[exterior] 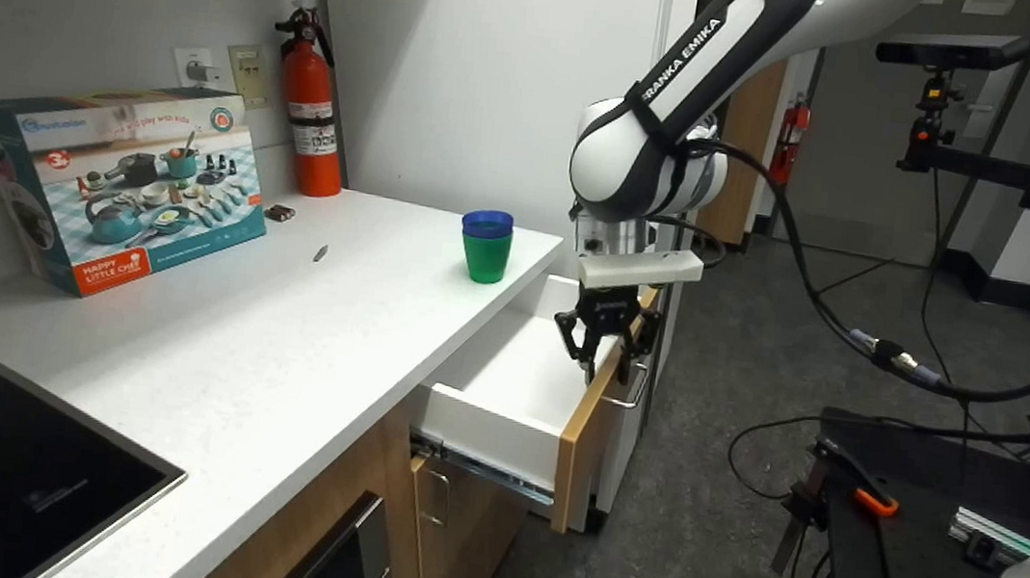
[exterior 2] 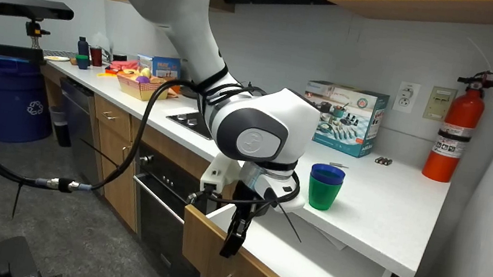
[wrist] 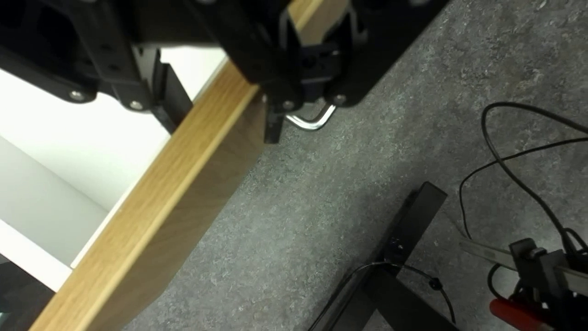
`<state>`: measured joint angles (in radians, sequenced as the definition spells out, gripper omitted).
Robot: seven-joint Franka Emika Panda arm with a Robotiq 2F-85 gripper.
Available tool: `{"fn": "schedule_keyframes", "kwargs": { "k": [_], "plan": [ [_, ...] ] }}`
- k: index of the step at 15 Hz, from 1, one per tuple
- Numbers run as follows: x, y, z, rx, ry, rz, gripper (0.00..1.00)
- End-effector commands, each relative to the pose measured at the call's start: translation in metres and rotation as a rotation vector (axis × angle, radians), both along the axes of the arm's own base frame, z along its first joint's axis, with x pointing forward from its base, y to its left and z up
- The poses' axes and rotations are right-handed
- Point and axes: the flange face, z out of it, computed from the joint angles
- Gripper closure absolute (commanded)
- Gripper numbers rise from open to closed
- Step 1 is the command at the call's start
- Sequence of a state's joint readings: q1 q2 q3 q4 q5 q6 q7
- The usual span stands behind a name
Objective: Open the drawer
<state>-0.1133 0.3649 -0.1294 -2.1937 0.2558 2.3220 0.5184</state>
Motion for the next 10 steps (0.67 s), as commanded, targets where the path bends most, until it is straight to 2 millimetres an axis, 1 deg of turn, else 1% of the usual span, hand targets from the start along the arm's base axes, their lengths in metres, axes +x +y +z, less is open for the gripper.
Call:
{"fn": "schedule_keyframes", "kwargs": {
  "k": [1, 4, 5, 6, 10],
  "plan": [
    [-0.014, 0.019, 0.001, -0.007, 0.029, 0.115, 0.26],
    [-0.022, 0.032, 0.006, -0.018, 0.039, 0.188, 0.02],
    [-0.012, 0.023, -0.004, -0.019, 0.035, 0.131, 0.00],
    [-0.013, 0.026, -0.004, -0.019, 0.038, 0.137, 0.00],
    [-0.011, 0.018, 0.003, -0.028, 0.017, 0.103, 0.00]
  ]
}}
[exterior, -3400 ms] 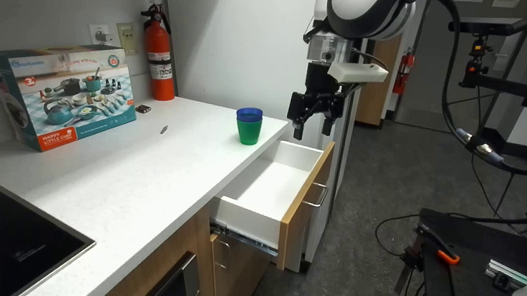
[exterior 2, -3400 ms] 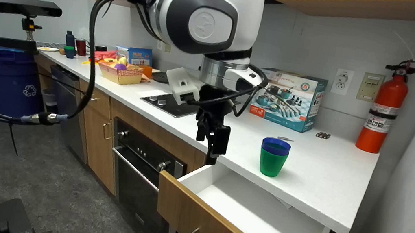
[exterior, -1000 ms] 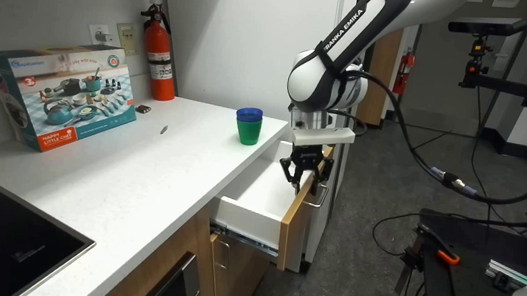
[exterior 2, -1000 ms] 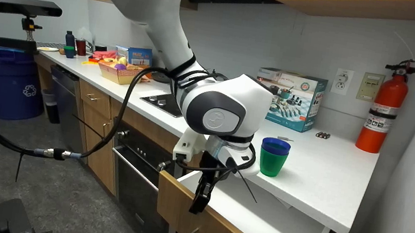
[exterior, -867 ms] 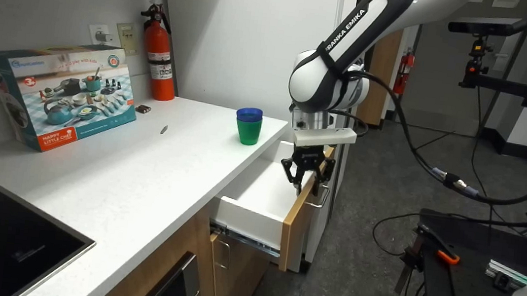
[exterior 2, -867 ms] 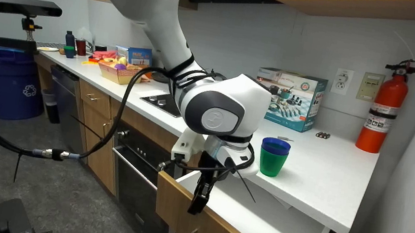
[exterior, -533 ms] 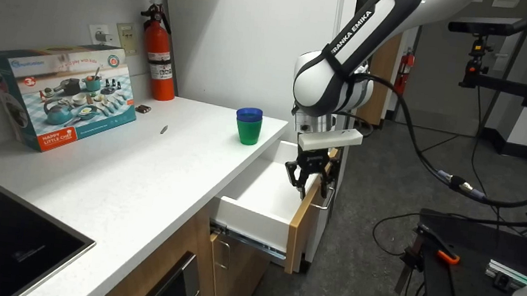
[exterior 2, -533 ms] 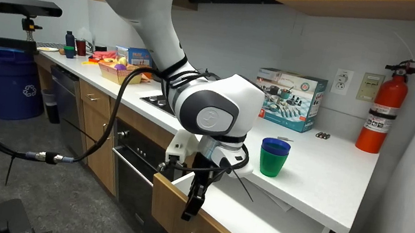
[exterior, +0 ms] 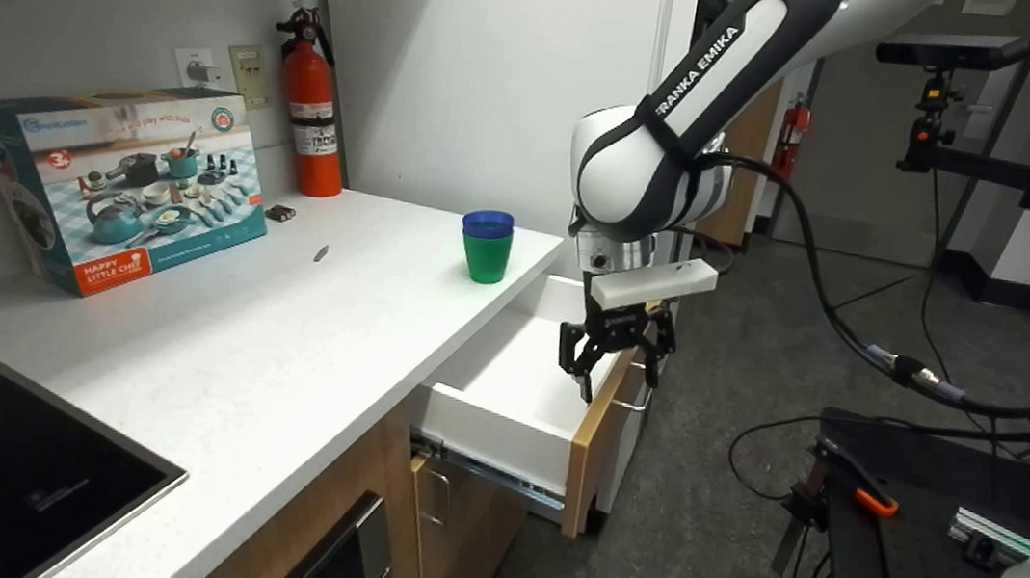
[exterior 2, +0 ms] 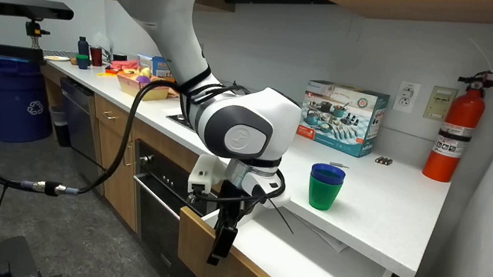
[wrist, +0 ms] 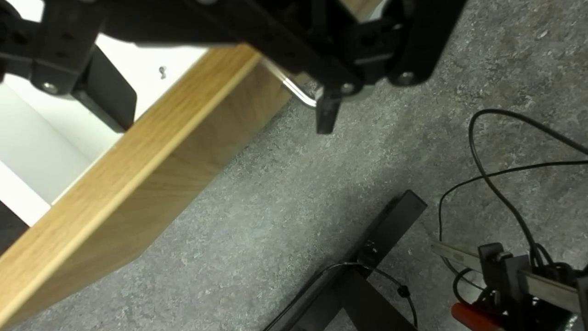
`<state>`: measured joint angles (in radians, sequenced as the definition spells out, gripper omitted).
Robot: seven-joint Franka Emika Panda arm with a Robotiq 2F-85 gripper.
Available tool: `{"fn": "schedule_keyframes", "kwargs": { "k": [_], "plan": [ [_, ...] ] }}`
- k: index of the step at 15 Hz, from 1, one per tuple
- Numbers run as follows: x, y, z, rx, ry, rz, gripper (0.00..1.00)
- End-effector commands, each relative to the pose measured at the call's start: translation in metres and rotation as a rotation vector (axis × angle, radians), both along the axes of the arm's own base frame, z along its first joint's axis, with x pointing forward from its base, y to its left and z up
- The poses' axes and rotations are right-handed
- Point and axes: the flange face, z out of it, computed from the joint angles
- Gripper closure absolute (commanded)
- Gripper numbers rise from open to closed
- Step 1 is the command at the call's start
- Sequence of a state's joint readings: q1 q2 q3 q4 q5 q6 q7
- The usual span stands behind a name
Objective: Open the drawer
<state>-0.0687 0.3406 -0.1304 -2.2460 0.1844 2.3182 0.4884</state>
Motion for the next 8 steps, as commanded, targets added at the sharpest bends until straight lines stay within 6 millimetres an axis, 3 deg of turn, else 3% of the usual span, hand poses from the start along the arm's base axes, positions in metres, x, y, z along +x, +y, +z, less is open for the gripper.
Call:
{"fn": "schedule_keyframes", "kwargs": {
  "k": [1, 8],
  "plan": [
    [0.003, -0.009, 0.012, -0.003, -0.026, -0.029, 0.00],
    [0.011, -0.013, 0.048, -0.005, -0.078, -0.023, 0.00]
  ]
}}
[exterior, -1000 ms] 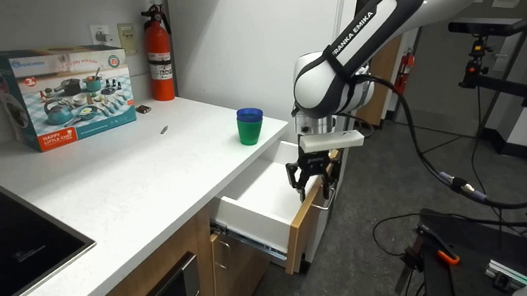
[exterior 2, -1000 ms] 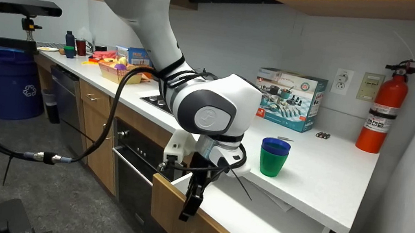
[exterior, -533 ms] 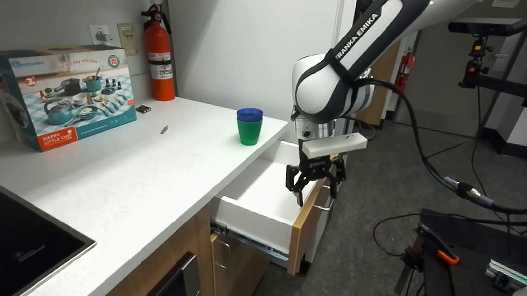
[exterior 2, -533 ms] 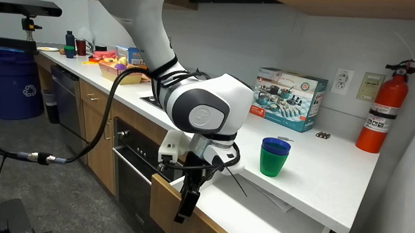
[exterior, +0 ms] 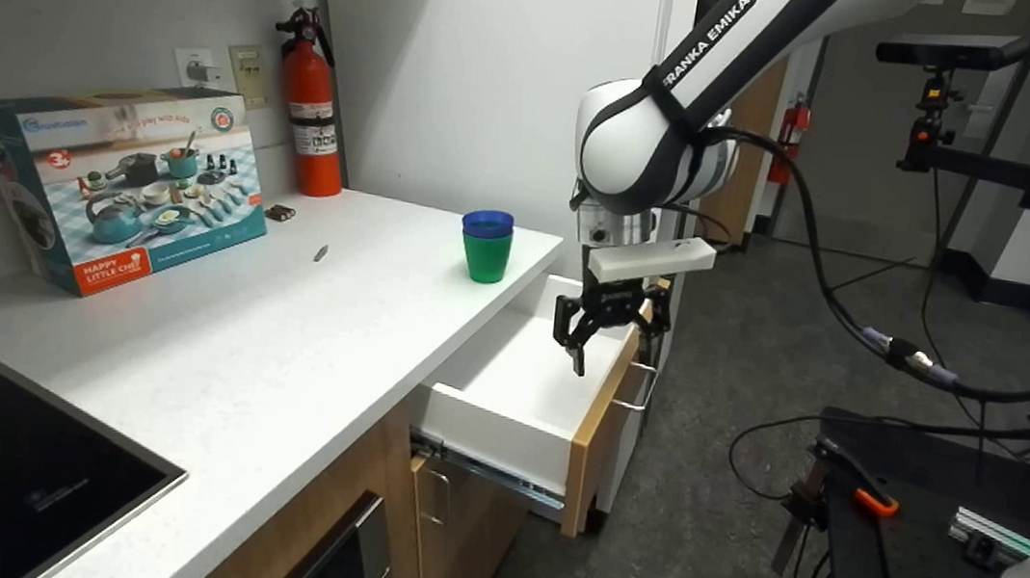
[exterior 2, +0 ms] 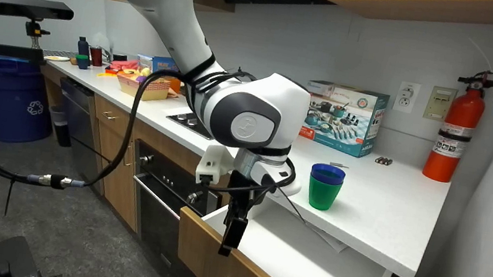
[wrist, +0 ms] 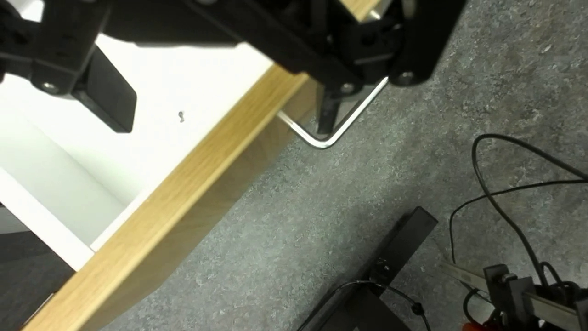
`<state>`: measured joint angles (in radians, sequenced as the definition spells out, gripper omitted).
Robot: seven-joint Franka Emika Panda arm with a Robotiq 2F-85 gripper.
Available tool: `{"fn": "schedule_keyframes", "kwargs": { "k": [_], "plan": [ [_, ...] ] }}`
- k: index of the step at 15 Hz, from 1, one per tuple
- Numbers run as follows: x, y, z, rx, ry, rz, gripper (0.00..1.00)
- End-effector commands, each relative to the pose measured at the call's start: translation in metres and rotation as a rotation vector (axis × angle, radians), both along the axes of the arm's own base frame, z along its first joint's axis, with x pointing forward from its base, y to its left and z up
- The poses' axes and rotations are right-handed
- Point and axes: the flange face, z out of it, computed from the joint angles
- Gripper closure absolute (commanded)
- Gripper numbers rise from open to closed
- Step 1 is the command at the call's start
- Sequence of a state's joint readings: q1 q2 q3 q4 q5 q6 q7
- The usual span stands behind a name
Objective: Open the drawer
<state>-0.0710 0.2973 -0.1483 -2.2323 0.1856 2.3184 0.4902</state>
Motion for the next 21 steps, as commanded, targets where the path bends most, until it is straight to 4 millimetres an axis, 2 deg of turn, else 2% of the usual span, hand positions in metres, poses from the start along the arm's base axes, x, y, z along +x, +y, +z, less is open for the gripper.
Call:
{"fn": "schedule_keyframes", "kwargs": {
  "k": [1, 6, 11, 12, 13, 14, 16, 21],
  "plan": [
    [0.004, -0.002, 0.025, 0.002, -0.033, -0.003, 0.00],
    [0.017, -0.010, 0.038, -0.016, -0.106, -0.031, 0.00],
    [0.037, -0.024, 0.009, -0.027, -0.162, -0.074, 0.00],
    [0.040, -0.025, 0.003, -0.023, -0.162, -0.084, 0.25],
    [0.041, -0.025, -0.003, -0.028, -0.157, -0.093, 0.26],
    [0.041, -0.025, -0.009, -0.024, -0.145, -0.097, 0.32],
    [0.040, -0.025, -0.015, -0.024, -0.128, -0.097, 0.49],
    [0.030, -0.025, -0.014, -0.026, -0.091, -0.085, 0.88]
  ]
}}
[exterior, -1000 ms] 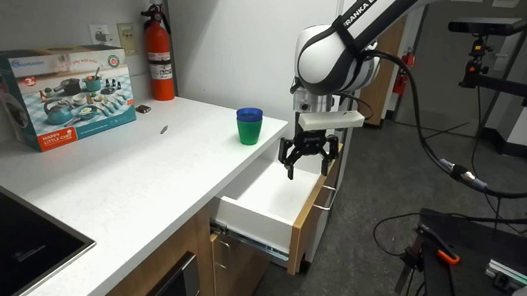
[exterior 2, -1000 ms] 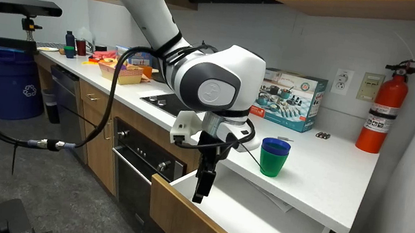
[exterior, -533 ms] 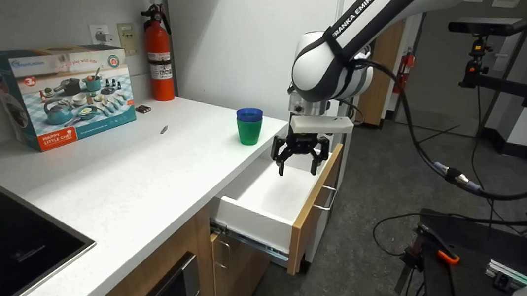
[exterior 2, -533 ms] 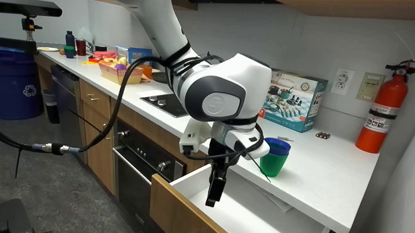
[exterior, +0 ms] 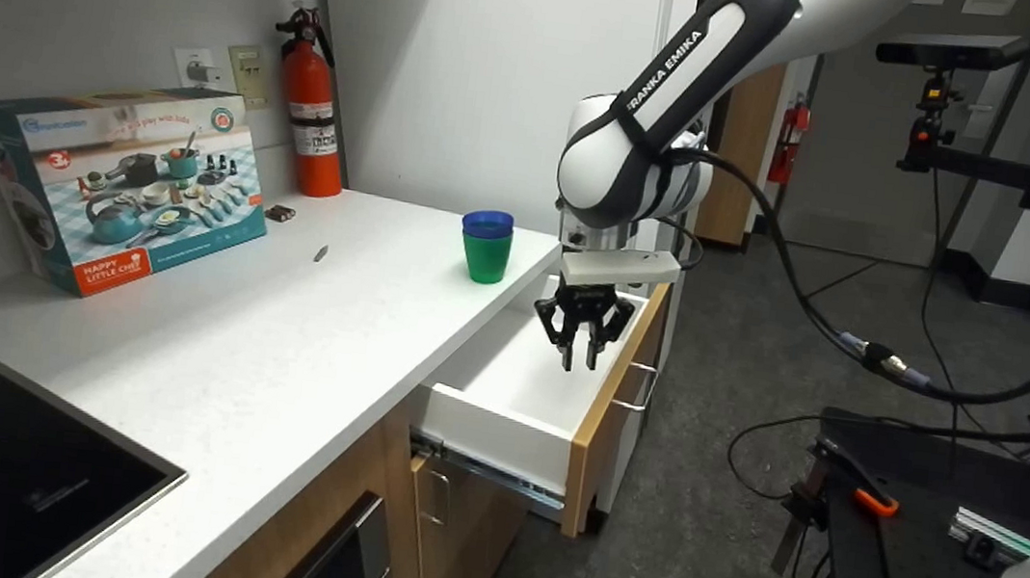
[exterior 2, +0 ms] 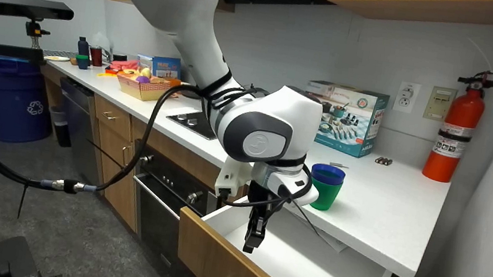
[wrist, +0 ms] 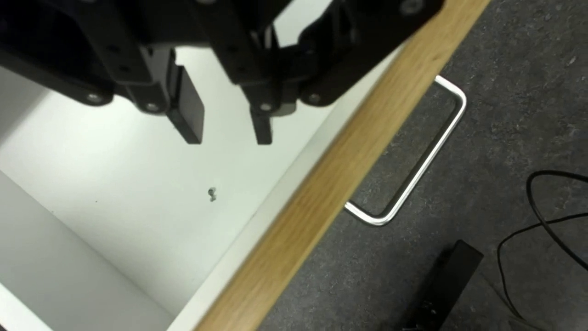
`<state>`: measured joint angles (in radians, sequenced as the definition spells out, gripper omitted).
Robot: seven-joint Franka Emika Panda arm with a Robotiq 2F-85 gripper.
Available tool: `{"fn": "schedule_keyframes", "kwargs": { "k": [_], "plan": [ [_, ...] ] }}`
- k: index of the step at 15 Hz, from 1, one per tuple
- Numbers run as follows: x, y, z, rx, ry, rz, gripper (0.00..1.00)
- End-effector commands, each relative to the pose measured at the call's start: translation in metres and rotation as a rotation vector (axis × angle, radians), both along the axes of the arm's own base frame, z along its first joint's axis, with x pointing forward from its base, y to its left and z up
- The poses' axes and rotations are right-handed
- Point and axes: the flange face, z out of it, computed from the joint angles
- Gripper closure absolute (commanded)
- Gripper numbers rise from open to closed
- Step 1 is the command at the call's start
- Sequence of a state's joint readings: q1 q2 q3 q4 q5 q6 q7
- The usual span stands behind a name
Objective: Open the drawer
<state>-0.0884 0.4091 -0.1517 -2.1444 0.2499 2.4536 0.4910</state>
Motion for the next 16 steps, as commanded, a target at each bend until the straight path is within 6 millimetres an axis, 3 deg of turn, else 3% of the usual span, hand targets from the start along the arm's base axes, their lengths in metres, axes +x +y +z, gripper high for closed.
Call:
{"fn": "schedule_keyframes", "kwargs": {
  "k": [1, 3, 16],
  "plan": [
    [-0.006, -0.002, 0.004, 0.005, 0.021, -0.003, 0.95],
    [-0.014, 0.001, 0.001, 0.007, 0.041, 0.005, 1.00],
    [-0.059, 0.017, -0.024, 0.015, 0.161, 0.055, 1.00]
  ]
}}
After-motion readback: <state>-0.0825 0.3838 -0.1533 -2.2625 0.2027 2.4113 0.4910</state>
